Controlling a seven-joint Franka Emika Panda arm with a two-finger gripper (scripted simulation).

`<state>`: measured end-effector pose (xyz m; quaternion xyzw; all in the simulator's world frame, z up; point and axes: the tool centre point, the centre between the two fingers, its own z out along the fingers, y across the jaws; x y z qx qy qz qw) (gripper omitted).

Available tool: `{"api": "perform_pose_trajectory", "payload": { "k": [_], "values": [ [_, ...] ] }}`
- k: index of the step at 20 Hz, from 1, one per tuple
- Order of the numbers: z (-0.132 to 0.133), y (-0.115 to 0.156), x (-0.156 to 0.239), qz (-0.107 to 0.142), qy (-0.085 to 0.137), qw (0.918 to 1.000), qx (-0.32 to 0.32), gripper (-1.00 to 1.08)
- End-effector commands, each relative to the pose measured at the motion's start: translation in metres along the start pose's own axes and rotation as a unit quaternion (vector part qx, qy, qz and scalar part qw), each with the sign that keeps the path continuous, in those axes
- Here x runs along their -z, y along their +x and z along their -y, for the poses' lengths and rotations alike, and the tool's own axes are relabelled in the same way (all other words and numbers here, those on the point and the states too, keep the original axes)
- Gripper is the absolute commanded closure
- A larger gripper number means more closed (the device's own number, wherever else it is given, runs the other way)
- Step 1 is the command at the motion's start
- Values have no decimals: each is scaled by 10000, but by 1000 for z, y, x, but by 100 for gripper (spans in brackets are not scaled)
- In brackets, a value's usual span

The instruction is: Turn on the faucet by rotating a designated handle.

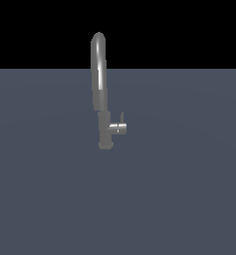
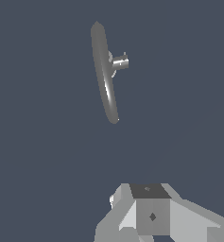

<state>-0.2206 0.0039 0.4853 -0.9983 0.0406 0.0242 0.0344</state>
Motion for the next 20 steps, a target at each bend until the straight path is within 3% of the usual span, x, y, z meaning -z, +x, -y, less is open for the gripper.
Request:
{"api": "perform_pose_trajectory", "payload": {
  "k": [1,11,20],
  "values": [
    [1,11,-3,144,123,9997,-133,108],
    [3,68,-20,854,743,9904,-791,108],
    [0,119,-45,1525,1336,9690,-1408,108]
  ]
}}
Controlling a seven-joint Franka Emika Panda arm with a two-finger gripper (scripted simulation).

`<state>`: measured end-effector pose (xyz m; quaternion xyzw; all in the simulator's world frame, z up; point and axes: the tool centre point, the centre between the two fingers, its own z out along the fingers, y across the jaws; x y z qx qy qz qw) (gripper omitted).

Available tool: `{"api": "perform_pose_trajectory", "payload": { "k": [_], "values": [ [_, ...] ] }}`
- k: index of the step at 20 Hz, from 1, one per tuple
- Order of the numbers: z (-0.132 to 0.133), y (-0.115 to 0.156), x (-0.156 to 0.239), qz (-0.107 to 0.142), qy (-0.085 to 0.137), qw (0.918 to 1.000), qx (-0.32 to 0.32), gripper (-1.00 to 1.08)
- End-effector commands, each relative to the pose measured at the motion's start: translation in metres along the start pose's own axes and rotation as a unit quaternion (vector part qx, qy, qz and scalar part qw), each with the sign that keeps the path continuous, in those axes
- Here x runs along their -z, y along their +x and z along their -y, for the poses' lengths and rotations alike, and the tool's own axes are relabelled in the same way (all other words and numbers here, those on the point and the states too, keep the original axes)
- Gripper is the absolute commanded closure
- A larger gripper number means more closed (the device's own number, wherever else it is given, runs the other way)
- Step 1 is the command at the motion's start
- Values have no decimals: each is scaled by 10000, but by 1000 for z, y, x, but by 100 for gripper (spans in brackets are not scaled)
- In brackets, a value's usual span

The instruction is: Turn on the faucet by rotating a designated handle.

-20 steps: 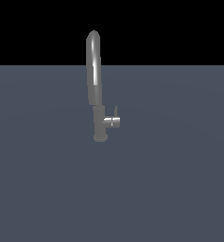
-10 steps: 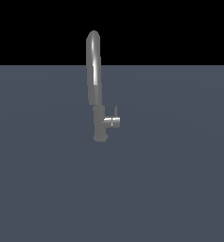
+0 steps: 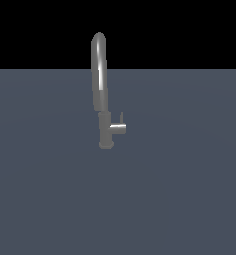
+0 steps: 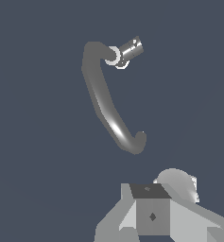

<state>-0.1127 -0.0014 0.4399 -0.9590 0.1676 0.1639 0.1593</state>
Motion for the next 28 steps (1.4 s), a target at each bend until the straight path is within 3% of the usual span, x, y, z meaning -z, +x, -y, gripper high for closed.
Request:
{"api": "perform_pose_trajectory", "payload": {
  "k": [1,8,15,22,28],
  "values": [
    [1,16,-3,196,174,9995,-181,108],
    [3,60,-17,755,671,9925,-687,108],
    [1,104,-35,1337,1189,9764,-1209,108],
    [-3,148,-61,1947,1732,9494,-1754,108],
    [-9,184,-90,2499,2225,9152,-2247,108]
  ]
}}
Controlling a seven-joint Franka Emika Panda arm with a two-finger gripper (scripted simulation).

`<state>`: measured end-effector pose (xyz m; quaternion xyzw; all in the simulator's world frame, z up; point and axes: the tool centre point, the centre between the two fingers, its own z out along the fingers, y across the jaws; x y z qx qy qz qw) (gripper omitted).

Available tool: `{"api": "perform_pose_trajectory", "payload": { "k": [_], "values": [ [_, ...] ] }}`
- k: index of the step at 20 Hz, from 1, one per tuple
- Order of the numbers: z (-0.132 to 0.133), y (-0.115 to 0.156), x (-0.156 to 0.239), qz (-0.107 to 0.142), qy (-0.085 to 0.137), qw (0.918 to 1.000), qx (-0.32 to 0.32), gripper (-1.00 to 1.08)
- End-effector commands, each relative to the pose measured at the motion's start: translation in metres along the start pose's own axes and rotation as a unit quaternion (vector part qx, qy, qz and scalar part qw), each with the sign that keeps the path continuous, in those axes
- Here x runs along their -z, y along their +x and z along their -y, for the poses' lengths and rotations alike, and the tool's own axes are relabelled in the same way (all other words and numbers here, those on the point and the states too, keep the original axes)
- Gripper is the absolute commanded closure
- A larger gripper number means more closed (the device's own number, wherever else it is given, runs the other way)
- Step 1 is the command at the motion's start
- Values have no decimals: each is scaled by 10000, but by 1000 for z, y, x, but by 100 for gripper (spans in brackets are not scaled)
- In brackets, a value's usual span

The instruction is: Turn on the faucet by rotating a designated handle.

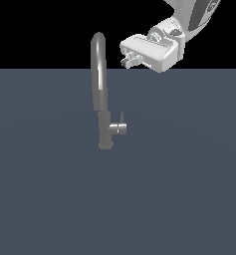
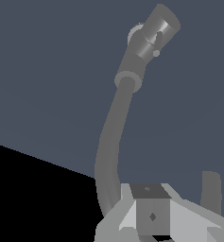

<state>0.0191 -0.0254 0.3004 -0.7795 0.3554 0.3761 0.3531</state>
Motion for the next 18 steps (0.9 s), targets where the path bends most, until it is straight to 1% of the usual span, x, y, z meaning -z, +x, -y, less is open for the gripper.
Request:
{"api": "perform_pose_trajectory", "payload": {
  "k": [1,4,7,13,18],
  "values": [
    [2,20,-4,262,231,9991,-230,108],
    [3,45,-11,587,521,9955,-523,108],
    [3,71,-20,926,824,9888,-830,108],
    [1,114,-41,1514,1352,9696,-1370,108],
    [-2,139,-58,1866,1669,9532,-1696,108]
  ]
}}
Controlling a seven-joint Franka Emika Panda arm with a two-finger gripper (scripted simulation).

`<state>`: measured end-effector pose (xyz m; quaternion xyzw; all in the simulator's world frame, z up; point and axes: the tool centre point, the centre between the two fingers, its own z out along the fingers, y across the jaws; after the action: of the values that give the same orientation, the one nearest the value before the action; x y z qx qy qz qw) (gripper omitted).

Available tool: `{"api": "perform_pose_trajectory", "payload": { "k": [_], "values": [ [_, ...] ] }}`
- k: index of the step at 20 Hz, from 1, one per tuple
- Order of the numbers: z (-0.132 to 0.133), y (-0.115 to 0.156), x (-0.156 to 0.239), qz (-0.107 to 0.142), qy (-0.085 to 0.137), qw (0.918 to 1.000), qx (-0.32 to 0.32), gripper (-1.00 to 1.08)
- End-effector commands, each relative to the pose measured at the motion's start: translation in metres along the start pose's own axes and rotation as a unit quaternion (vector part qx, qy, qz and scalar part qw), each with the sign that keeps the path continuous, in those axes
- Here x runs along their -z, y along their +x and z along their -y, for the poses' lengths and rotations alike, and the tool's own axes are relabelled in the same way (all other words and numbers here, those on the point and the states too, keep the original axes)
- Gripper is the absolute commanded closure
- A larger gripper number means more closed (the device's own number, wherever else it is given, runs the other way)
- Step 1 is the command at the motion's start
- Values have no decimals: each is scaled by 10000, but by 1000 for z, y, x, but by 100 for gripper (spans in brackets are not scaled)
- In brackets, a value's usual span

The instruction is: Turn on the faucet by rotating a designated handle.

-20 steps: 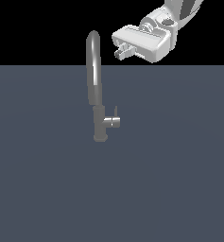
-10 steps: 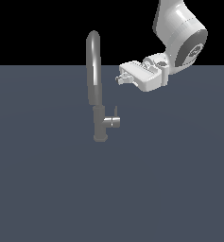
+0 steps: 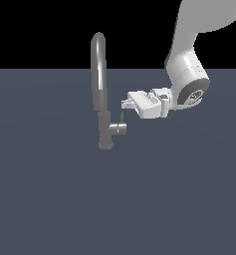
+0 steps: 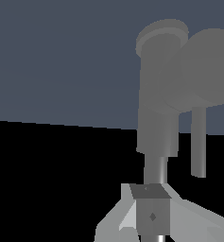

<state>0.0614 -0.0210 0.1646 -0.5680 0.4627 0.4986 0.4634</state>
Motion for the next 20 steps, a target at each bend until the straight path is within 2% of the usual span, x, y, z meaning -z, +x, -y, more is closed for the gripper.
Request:
{"api": "perform_pose_trajectory", "payload": {
  "k": [1,8,20],
  "values": [
    [2,12,-3,165,150,9996,-147,108],
    [3,30,-9,385,349,9980,-350,108],
    [-2,25,-9,355,320,9984,-318,108]
  ]
}}
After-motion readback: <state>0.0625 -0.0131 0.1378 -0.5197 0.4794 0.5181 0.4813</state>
